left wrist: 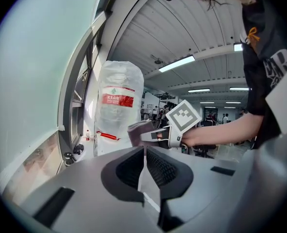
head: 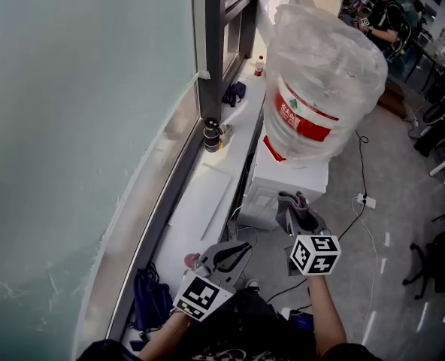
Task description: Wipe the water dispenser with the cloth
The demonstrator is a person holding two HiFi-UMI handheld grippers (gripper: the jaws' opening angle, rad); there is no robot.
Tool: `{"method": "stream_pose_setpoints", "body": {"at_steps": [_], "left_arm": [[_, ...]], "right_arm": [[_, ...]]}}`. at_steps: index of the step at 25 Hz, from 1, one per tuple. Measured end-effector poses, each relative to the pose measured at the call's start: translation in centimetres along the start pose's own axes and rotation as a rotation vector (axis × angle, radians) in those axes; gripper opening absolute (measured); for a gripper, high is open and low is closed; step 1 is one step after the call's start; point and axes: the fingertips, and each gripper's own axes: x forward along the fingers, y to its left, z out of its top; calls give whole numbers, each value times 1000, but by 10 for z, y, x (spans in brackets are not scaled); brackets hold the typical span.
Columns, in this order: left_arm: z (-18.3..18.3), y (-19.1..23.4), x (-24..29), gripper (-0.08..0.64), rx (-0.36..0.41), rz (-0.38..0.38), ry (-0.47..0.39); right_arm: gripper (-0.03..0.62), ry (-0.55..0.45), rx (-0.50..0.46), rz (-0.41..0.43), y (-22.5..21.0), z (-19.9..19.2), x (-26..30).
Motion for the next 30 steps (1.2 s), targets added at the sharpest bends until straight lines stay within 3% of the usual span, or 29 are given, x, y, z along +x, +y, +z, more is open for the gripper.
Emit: {"method": "stream_pose_setpoints", "body": {"at_steps": [11, 20, 30], "left_arm": [[-36, 30, 28, 23, -76, 107, 17], [-91, 46, 48, 23, -108, 135, 15], [-158, 74, 64, 23, -151, 192, 43]], "right_arm": [[104, 79, -192, -28, -33, -43, 100], [104, 177, -182, -9, -45, -114, 163], [104, 315, -245, 1, -59, -210, 220]]}}
